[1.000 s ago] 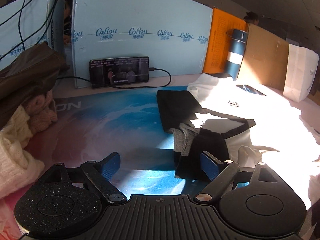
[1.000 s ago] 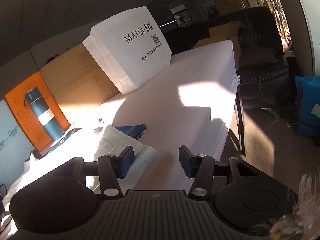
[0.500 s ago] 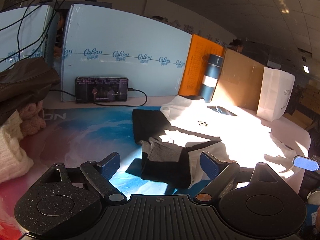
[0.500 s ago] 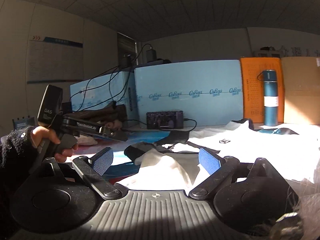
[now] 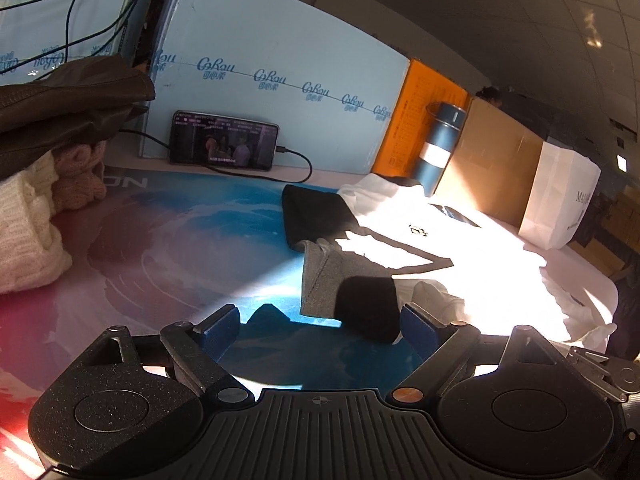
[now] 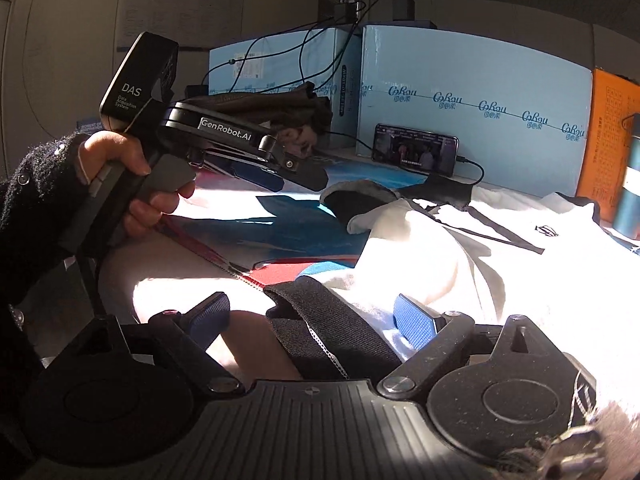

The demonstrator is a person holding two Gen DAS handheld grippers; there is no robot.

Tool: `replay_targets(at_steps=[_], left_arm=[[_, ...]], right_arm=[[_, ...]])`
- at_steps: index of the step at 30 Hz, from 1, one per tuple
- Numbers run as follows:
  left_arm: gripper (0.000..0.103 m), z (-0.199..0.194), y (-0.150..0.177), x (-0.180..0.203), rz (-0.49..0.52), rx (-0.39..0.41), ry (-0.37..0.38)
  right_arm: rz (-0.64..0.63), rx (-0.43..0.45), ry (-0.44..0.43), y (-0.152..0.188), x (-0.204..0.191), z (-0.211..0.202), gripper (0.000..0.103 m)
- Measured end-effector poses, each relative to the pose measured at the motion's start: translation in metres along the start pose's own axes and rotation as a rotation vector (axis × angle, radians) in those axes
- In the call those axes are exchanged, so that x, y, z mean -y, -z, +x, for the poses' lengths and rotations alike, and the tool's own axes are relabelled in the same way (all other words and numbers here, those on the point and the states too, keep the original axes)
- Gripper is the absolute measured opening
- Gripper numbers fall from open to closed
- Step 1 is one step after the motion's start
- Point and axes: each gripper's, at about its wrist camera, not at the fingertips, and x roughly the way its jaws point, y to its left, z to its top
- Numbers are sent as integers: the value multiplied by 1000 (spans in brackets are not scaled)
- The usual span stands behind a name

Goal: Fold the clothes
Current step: 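Grasp the shirt side with the right gripper and fold it toward the logo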

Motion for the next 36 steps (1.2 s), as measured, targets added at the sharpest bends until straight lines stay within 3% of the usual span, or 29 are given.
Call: replay_targets(at_steps=[1,2,3,8,14,17,23,32,34,36], left_arm=[[90,1,0,-2,-12,-4,4],[90,1,1,-4,-23,-6,6],[90,1,1,-6,-34,-6,6],[90,2,1,-8,-53,-3,3],[90,7,-2,-1,-13,-20,-30],[90,14,-8,5,34,-37,-50],[90,20,-24,6,55,3,-118],[90,56,-26,24,299,-124,-253],[91,56,-26,25,318,-120,-261],[91,51,-28,27,321,-94,-277]], right_arm=[[4,1,13,0,2,-1,66],[11,2,27,-1,6,-3,49],[17,2,40,-1,9,-5,39],[80,45,16,-2,27,-19,12],[244,174,-151,-4,42,-61,11],[240,137,-163,0,40,-70,11],[162,64,-189,3,26,-84,9],[112,-10,-215,9,23,-104,8],[128,-29,-230,15,22,-104,14],[196,37,-143,21,33,-119,26]])
